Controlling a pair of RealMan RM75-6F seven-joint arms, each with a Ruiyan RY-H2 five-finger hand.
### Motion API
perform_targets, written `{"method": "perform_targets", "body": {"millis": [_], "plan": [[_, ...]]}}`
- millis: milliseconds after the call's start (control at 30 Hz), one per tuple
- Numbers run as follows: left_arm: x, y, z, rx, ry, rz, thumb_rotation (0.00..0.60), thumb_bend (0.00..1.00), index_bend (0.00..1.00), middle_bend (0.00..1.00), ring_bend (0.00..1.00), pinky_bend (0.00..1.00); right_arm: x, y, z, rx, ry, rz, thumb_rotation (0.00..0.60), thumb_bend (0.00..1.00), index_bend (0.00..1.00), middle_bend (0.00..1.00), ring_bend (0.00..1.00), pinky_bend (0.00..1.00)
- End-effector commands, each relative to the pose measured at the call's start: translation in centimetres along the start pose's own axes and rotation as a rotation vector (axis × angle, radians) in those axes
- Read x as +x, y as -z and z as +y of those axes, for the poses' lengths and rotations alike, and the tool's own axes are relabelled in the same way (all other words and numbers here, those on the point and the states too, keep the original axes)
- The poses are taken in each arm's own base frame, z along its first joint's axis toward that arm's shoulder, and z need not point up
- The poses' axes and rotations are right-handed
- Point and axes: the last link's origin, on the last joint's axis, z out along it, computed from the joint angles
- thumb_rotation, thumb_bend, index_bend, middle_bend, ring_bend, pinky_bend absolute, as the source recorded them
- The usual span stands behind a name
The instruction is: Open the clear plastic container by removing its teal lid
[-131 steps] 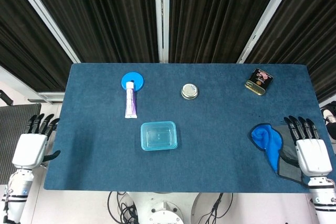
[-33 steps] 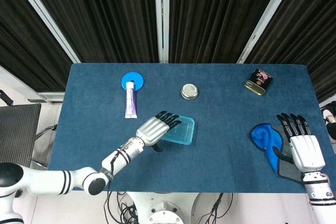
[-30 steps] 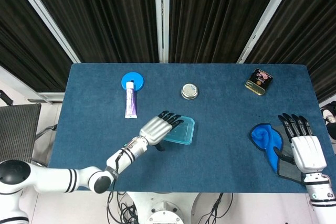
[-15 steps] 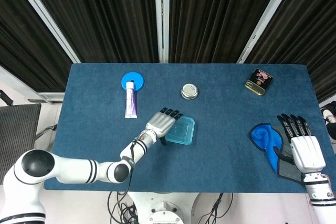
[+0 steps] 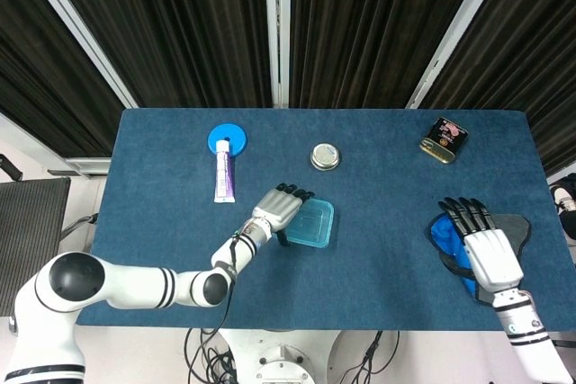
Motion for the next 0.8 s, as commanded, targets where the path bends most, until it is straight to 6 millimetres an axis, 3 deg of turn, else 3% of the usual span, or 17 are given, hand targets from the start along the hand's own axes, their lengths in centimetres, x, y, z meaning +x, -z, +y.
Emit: {"method": "perform_targets", "body": {"millis": [33, 167, 333, 600, 800], "plan": [[-0.3, 0.3, -0.1, -0.007, 0.001, 0.025, 0.6, 0.0, 0.16, 0.2, 0.14, 0.2, -1.0, -1.9, -2.6, 0.095, -0.028, 0.002, 0.568, 0.23, 0.0, 0.07, 0.0, 0.0], [-0.6, 0.6, -0.3, -0.015, 0.021, 0.041, 0.6, 0.0, 0.18, 0.22, 0.15, 0.22, -2.8, -4.4, -6.0, 0.188, -0.031, 0.035, 0.572, 0.2, 0.0, 0.06, 0.0, 0.0], [-1.0, 0.7, -0.8, -0.009, 0.038, 0.041, 0.6, 0.0, 0.18, 0.22, 0.15, 0.22, -5.7, -6.0, -8.9, 0.231, -0.064, 0.055, 0.574, 0.12, 0.0, 0.03, 0.0, 0.0], [-1.2, 0.6, -1.4, -0.007, 0.106, 0.048, 0.6, 0.0, 0.18, 0.22, 0.15, 0.22, -8.8, -7.6, -11.5, 0.249, -0.115, 0.076, 0.571, 0.03, 0.0, 0.0, 0.0, 0.0], [-1.5, 0.7, -1.5, -0.012, 0.108, 0.054, 0.6, 0.0, 0.18, 0.21, 0.15, 0.22, -10.0, -9.0, -13.0, 0.263, -0.138, 0.109, 0.573, 0.03, 0.0, 0.0, 0.0, 0.0]]}}
